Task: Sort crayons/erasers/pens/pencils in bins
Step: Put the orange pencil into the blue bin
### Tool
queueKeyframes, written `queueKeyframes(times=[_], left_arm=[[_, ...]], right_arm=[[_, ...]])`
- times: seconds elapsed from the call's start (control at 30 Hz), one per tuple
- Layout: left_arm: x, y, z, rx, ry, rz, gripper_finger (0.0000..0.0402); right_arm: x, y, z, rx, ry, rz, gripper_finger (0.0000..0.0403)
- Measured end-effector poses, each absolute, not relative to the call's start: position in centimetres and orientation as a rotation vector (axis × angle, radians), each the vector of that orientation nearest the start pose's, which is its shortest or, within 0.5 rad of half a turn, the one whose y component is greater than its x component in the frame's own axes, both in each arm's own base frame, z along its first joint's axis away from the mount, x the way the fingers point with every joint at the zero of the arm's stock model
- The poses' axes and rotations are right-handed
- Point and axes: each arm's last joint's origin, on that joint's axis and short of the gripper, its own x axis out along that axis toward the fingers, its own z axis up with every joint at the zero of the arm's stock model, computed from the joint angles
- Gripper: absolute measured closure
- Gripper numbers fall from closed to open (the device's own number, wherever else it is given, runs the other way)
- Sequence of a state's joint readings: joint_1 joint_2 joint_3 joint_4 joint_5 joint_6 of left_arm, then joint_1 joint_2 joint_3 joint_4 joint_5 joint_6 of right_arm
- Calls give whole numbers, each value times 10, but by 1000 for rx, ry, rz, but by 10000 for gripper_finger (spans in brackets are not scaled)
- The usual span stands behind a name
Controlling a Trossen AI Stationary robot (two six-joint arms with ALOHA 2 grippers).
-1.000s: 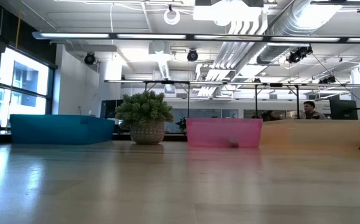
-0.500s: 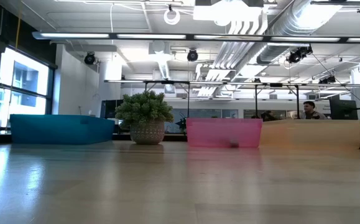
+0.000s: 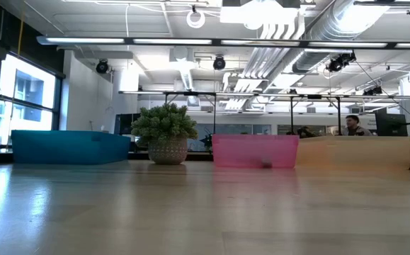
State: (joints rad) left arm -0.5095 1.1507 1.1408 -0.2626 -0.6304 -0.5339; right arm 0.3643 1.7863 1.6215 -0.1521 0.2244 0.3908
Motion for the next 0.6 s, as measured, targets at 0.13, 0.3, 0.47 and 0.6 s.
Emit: queueKeyframes(times=[0.13,0.3,0.47,0.6], left_arm=[[224,-102,377,-358,194,187,386],[227,-97,377,-337,197,201,384],[229,-86,372,-317,234,250,389],[229,-74,367,-304,288,310,390]], right_arm=[[396,136,349,295,337,60,383],[399,125,348,295,348,33,355],[403,112,347,297,348,-7,305],[406,100,347,301,346,-37,269]])
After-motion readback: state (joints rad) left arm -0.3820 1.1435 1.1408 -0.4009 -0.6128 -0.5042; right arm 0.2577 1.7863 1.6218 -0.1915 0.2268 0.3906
